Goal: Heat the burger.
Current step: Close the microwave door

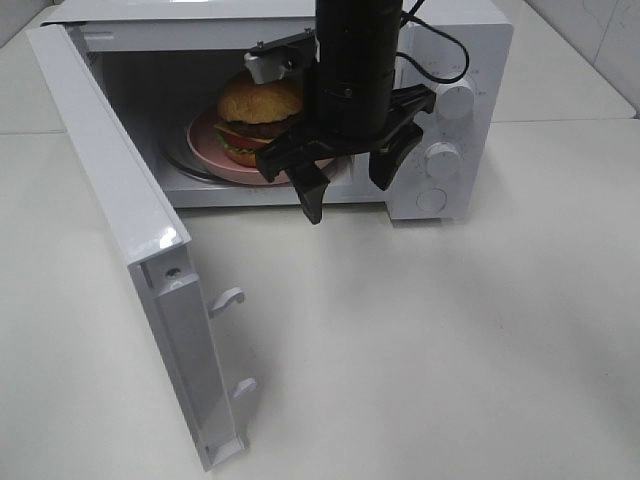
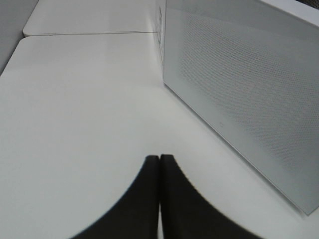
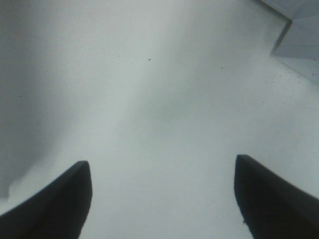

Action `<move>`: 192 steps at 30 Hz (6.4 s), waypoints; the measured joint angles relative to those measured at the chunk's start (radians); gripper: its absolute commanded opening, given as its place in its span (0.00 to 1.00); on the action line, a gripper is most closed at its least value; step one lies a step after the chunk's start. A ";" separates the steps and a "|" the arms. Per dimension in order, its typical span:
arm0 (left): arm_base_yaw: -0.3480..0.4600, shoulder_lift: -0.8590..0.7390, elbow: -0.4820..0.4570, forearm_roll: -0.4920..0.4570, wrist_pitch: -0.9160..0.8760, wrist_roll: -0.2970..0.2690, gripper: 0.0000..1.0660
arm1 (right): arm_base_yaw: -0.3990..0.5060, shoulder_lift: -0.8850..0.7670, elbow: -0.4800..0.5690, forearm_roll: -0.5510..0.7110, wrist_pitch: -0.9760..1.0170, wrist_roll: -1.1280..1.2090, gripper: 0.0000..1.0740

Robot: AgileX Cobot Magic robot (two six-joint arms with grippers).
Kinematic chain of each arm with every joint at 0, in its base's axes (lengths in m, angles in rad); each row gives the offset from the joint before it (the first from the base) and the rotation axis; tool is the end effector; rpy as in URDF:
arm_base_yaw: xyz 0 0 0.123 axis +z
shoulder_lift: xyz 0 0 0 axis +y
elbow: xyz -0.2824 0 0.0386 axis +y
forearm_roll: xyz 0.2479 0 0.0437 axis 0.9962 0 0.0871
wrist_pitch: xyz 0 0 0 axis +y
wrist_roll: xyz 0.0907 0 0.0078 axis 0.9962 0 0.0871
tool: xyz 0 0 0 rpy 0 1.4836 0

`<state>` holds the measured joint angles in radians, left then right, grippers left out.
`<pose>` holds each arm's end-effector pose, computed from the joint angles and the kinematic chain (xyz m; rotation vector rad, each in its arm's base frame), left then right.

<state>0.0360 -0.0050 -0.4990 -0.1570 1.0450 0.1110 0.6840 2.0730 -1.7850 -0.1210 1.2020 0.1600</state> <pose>-0.0049 -0.0125 0.2790 0.0817 2.0144 -0.0939 0.3437 0.2670 0.2343 -0.8100 2.8266 -0.0551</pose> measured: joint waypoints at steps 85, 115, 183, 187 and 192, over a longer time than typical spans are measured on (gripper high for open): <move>0.000 0.000 0.000 0.000 0.000 0.000 0.00 | -0.417 -2.079 1.276 0.112 -0.187 -0.107 0.69; 0.000 0.085 -0.002 -0.025 -0.219 0.125 0.00 | -0.417 -2.079 1.280 0.112 -0.187 -0.107 0.69; -0.424 1.712 -0.454 -1.297 -0.898 1.405 0.00 | -0.417 -2.079 1.280 0.111 -0.188 -0.107 0.69; -0.446 1.747 -0.505 -1.297 -0.898 1.405 0.00 | -0.417 -2.079 1.280 0.111 -0.188 -0.107 0.69; -0.491 1.827 -0.606 -1.296 -0.886 1.406 0.00 | -0.417 -2.079 1.280 0.111 -0.188 -0.107 0.69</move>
<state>-0.4550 1.8220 -1.1050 -1.4530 0.1590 1.5170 0.2670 -0.0060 -0.5050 -0.0100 1.0140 0.0530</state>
